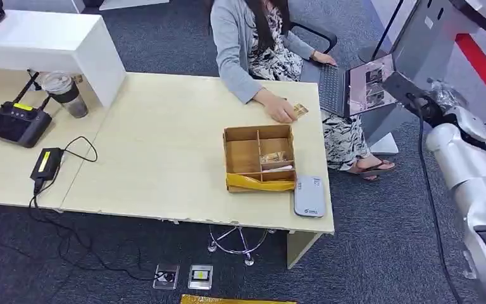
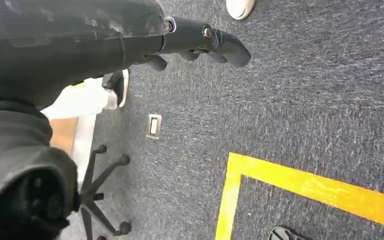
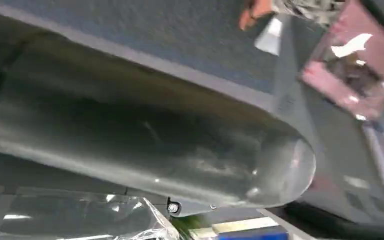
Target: Pass the card to the sensor for recognition and then transmit it.
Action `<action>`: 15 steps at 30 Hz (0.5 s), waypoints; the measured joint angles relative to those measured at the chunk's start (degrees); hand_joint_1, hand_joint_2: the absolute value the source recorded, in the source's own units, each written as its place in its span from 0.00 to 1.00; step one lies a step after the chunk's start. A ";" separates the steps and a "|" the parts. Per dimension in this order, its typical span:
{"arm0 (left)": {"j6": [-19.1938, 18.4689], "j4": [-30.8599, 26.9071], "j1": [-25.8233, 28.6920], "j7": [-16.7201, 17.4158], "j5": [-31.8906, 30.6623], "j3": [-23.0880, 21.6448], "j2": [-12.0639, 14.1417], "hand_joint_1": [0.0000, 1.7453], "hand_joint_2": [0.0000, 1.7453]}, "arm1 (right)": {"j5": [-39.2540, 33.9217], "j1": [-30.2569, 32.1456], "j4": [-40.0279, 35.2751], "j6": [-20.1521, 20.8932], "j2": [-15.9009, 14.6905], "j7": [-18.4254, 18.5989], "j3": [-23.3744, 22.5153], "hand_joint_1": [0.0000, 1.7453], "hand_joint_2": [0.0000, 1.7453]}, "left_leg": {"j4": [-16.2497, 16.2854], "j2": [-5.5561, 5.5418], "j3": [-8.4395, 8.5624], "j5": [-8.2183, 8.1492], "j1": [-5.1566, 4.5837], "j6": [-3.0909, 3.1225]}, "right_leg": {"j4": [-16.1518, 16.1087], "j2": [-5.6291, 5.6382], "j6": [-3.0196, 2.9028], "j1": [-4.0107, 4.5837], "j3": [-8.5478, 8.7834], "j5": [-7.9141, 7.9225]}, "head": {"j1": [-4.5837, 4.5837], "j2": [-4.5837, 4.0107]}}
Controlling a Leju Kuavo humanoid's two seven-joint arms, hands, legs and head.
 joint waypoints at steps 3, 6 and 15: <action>-0.04 0.00 0.03 0.00 0.50 -0.22 0.07 0.00 0.00 | -8.06 3.29 0.74 -0.04 -3.34 1.90 -6.41 0.00 0.00 | -0.02 -0.13 -0.12 0.00 0.01 0.00 | 0.00 -0.14 0.01 0.01 0.02 -0.02 | -0.04 0.00; -0.02 0.00 0.02 0.00 0.87 -0.31 0.20 0.00 0.00 | -13.12 7.11 1.35 -0.63 -5.44 2.36 -12.82 0.00 0.00 | -0.02 0.02 -0.13 -0.02 0.02 -0.01 | 0.00 0.01 0.01 0.02 -0.07 -0.01 | -0.02 0.00; 1.60 0.00 -0.28 0.37 3.74 -0.33 -0.02 0.00 0.00 | -25.77 22.29 3.26 -9.14 -8.74 4.28 -29.12 0.00 0.00 | -0.03 -0.07 -0.16 -0.07 0.08 0.05 | -0.04 -0.08 -0.01 0.11 -0.11 -0.09 | -0.09 0.00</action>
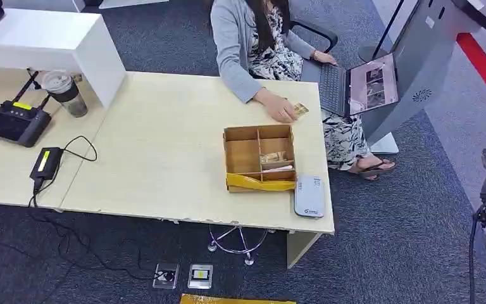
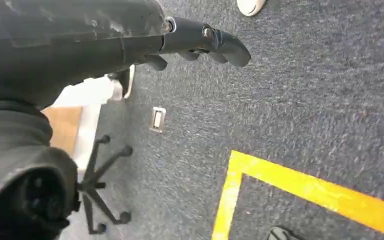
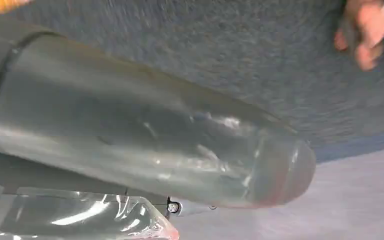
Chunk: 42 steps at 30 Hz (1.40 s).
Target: Pass the card to the sensor for recognition and then transmit it.
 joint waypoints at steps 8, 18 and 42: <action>2.53 0.00 0.63 -2.40 5.05 0.74 -0.46 0.00 0.00 | -14.22 27.65 2.07 -13.04 7.62 -8.39 -15.29 0.00 0.00 | -0.11 -0.79 0.19 -0.36 0.28 -0.29 | -0.05 -0.82 -0.22 0.25 0.57 -0.54 | 0.04 0.00; 3.56 -0.04 0.44 -1.62 7.87 1.88 -1.16 0.00 0.00 | -11.44 33.70 3.21 -8.95 16.64 -11.04 -21.26 0.00 0.00 | -0.13 -0.08 0.50 -0.37 0.30 -0.34 | 0.03 -0.05 -0.34 0.27 0.54 -0.52 | 0.07 0.00; 7.34 -0.11 0.36 -4.70 11.69 11.67 -4.46 0.00 0.00 | -6.96 34.40 3.39 -0.35 19.43 -12.57 -22.09 0.00 0.00 | -0.12 0.01 0.57 -0.38 0.23 -0.33 | 0.03 0.03 -0.32 0.21 0.57 -0.50 | 0.06 0.00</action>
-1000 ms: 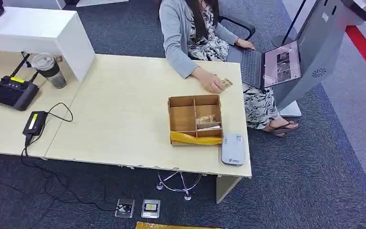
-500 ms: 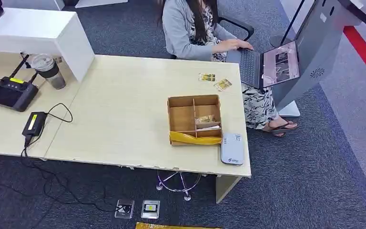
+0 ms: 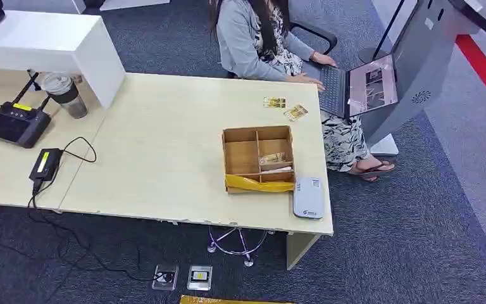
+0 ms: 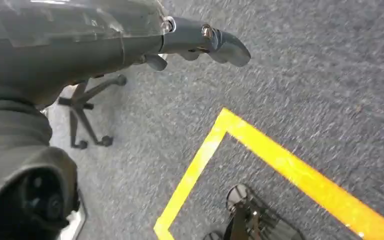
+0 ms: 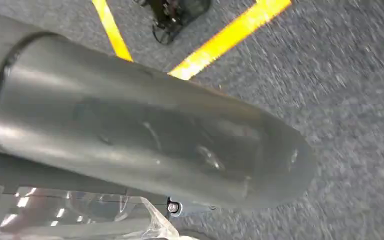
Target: Pass the card to the sensor for recognition and then transmit it.
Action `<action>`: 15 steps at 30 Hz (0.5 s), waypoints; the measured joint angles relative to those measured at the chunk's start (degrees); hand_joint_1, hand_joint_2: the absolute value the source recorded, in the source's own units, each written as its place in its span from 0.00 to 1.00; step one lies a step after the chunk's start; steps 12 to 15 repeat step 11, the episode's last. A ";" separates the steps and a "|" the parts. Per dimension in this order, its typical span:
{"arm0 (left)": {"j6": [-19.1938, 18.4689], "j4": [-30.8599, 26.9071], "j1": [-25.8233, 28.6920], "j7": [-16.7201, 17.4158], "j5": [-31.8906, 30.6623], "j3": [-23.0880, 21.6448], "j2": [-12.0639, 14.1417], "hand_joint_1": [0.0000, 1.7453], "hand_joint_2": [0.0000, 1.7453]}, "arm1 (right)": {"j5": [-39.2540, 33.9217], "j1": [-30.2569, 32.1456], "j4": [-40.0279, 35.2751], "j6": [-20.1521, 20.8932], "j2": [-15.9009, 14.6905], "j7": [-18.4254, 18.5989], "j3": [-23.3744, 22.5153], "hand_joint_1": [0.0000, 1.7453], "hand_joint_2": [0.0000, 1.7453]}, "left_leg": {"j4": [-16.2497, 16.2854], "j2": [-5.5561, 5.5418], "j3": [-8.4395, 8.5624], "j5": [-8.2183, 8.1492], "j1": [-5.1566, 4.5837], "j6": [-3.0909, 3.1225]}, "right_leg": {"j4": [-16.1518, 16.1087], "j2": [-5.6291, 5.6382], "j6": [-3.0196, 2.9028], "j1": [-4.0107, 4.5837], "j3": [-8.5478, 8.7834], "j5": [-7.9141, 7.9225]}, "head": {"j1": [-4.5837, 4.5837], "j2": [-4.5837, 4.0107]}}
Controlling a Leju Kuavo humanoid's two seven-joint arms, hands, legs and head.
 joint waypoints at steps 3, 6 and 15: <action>0.57 0.00 -0.05 0.96 -0.02 0.50 -0.53 0.00 0.00 | -1.18 0.01 0.02 3.50 -0.04 0.44 -0.02 0.00 0.00 | 0.00 0.01 0.00 0.00 0.00 0.00 | 0.00 0.03 0.01 0.00 0.00 0.00 | 0.02 0.00; 0.31 0.00 -0.06 1.23 -0.09 1.14 -0.83 1.00 0.00 | -2.95 0.00 0.02 6.43 -0.35 1.09 -0.24 0.00 0.00 | 0.00 0.01 0.00 0.00 0.00 0.00 | 0.00 0.02 0.01 -0.01 0.00 0.00 | 0.00 0.00; -0.06 0.00 -0.11 3.11 -0.33 1.38 -1.05 1.00 0.00 | -2.80 0.00 0.02 7.37 -0.92 0.33 -0.24 1.00 0.00 | 0.00 0.02 0.00 0.00 -0.01 0.00 | 0.00 0.03 0.01 -0.01 0.00 0.01 | 0.00 0.00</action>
